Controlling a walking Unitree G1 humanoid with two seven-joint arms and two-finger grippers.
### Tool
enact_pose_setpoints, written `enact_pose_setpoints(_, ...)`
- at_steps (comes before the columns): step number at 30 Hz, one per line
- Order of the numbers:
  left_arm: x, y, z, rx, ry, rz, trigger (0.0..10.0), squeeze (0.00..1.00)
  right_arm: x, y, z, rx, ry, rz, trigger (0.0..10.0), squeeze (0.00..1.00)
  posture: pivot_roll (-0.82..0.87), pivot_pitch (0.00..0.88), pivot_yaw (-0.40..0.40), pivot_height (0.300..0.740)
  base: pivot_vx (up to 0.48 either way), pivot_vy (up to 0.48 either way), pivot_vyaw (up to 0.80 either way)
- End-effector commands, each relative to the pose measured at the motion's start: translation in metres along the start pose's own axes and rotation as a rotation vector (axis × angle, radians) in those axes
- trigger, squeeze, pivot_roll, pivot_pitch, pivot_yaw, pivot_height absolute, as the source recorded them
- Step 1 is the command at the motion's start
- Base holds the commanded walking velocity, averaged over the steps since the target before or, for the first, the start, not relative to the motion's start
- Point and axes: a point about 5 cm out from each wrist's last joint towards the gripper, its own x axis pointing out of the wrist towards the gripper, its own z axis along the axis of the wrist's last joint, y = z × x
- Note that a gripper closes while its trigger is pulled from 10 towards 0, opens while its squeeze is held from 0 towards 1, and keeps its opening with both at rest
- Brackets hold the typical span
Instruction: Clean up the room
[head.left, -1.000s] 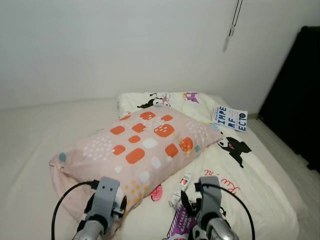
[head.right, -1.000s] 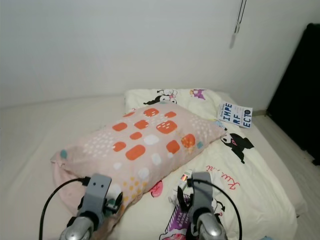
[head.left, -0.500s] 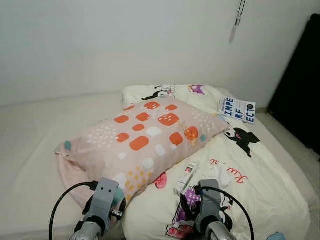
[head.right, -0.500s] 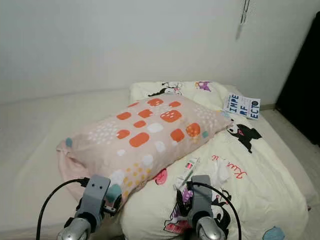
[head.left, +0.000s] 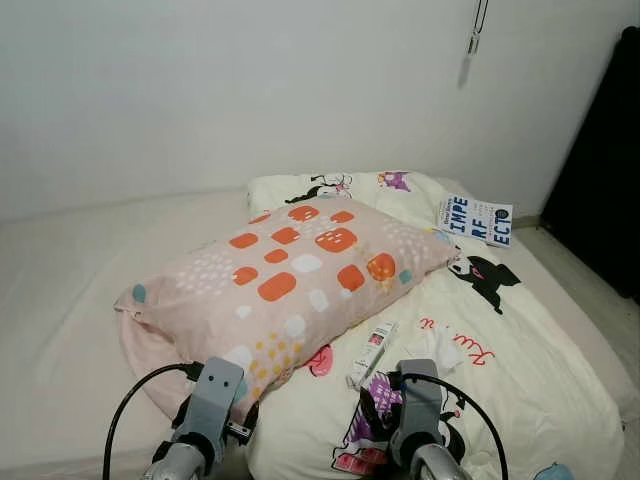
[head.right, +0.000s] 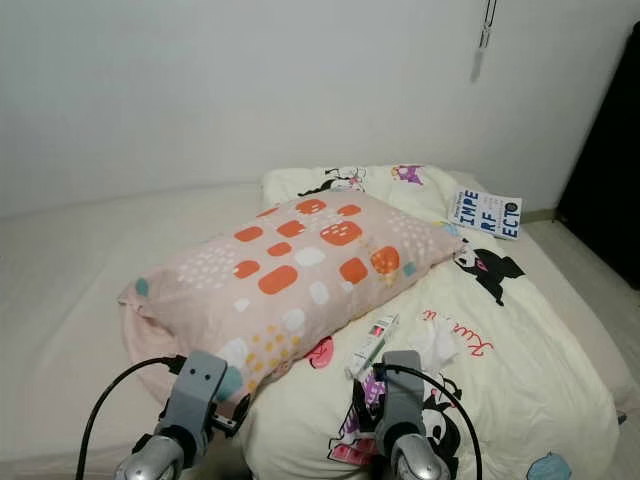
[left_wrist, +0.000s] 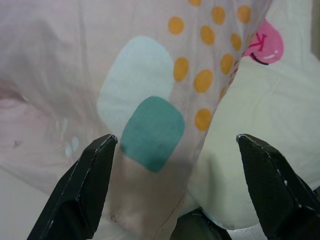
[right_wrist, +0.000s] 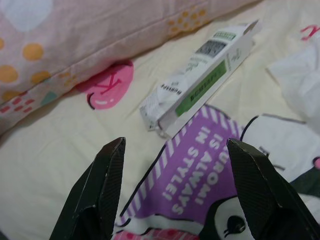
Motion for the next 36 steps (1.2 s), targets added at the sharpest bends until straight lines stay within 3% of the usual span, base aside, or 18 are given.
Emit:
enact_pose_setpoints(1, -0.002, 0.004, -0.005, 0.015, 0.028, 0.001, 10.0, 0.0, -0.002, 0.004, -0.003, 0.026, 0.009, 0.007, 10.0, 0.0, 0.05, 0.154, 0.06, 0.618, 0.0, 0.0, 0.0)
enact_pose_setpoints(11, -0.001, 0.005, -0.005, 0.012, 0.028, 0.008, 10.0, 0.0, -0.002, 0.0, 0.003, 0.042, -0.03, -0.001, 10.0, 0.0, 0.05, 0.153, 0.06, 0.623, 0.0, 0.0, 0.0)
enact_pose_setpoints(36, 0.0, 0.003, -0.003, 0.006, 0.029, -0.001, 10.0, 0.0, -0.004, 0.001, 0.006, 0.051, -0.04, 0.007, 10.0, 0.0, 0.05, 0.158, 0.064, 0.728, 0.0, 0.0, 0.0)
